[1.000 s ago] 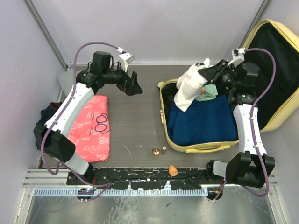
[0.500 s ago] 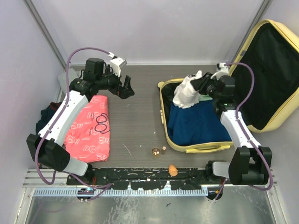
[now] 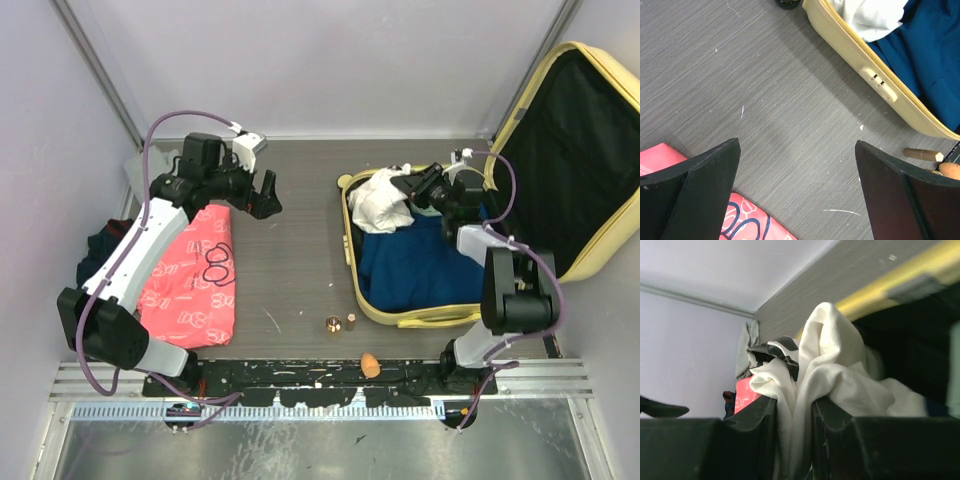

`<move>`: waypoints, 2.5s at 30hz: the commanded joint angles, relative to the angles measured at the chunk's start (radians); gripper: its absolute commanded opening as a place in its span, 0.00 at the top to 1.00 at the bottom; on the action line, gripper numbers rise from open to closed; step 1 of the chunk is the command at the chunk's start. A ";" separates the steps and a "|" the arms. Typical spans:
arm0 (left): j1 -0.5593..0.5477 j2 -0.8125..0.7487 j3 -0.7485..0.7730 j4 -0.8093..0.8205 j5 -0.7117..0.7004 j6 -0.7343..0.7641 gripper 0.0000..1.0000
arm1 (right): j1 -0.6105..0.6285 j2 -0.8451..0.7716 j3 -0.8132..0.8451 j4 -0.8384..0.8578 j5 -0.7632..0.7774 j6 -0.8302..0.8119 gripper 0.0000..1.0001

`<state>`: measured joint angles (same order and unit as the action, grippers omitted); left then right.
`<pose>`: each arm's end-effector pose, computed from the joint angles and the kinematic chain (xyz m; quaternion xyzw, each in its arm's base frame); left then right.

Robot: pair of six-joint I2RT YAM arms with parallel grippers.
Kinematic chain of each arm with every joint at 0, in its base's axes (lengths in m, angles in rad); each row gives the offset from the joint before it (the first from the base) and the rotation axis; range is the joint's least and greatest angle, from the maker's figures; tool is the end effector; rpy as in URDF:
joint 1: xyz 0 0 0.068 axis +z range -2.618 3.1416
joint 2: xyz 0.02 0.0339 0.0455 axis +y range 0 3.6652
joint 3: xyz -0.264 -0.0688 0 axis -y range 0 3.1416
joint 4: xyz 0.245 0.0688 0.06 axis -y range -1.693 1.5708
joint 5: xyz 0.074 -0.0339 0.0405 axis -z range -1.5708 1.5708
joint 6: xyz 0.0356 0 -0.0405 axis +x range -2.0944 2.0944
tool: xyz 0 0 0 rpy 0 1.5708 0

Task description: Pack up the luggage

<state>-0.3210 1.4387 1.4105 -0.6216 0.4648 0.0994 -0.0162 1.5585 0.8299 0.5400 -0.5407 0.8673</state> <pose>0.2949 -0.1149 0.3642 0.2820 0.8312 -0.2529 0.4070 0.3424 0.0128 0.2395 0.1636 0.7441 0.4410 0.4745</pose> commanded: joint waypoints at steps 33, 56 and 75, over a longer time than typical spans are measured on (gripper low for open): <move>0.276 0.027 -0.104 -0.198 -0.184 0.033 0.02 | -0.052 0.039 0.315 -0.632 -0.032 -0.737 0.43; 0.261 0.566 0.049 -0.253 -0.045 0.130 0.12 | -0.136 -0.037 0.397 -0.776 -0.096 -0.848 0.24; -0.124 0.547 0.144 -0.740 -0.056 1.074 0.19 | -0.084 -0.002 0.647 -0.935 -0.341 -0.851 0.00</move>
<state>-0.4793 2.1250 1.6737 -1.2350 0.4675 0.9104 -0.1452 1.5131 1.3357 -0.3344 -0.7738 -0.0193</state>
